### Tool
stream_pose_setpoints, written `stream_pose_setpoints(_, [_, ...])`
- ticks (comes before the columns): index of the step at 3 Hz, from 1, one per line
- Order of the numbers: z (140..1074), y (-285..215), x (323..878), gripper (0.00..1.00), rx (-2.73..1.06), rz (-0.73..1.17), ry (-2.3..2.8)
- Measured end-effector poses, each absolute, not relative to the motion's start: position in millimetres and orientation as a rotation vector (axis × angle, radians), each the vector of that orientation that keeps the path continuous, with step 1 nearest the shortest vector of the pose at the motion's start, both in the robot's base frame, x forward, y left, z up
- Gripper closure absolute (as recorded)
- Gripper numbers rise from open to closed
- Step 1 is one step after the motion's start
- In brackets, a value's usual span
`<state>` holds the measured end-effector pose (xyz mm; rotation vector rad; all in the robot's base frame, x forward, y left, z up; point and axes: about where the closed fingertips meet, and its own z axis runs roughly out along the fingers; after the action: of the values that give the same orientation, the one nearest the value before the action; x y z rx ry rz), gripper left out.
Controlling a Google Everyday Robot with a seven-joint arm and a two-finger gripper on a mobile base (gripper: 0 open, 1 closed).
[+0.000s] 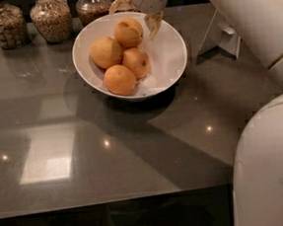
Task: Pick orange from white bowl
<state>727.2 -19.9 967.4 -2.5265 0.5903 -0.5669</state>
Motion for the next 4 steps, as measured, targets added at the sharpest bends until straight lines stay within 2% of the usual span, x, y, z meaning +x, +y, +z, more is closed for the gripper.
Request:
stream_pose_setpoints(2, [942, -2, 745, 0.28, -2.540, -0.497, 0.554])
stream_pose_setpoints(3, [930, -2, 751, 0.37, -2.556, -0.471, 0.558])
stream_pose_setpoints(4, [923, -4, 753, 0.56, -2.568, -0.454, 0.564])
